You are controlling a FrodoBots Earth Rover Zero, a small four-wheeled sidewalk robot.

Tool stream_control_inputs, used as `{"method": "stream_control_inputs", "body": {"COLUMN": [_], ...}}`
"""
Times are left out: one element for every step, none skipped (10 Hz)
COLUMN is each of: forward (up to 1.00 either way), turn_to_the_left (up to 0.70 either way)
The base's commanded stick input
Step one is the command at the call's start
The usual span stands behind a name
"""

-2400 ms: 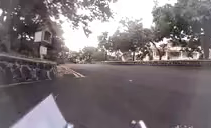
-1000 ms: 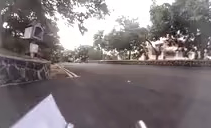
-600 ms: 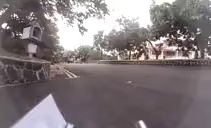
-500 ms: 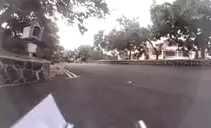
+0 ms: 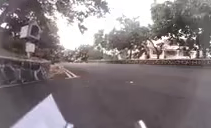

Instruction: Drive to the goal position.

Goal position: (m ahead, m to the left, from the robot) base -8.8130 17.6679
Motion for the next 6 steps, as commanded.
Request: {"method": "stream_control_inputs", "body": {"forward": [0.20, 0.20, 0.20, 0.20, 0.20, 0.20], "turn_to_the_left": [0.00, 0.00, 0.00, 0.00, 0.00, 0.00]}}
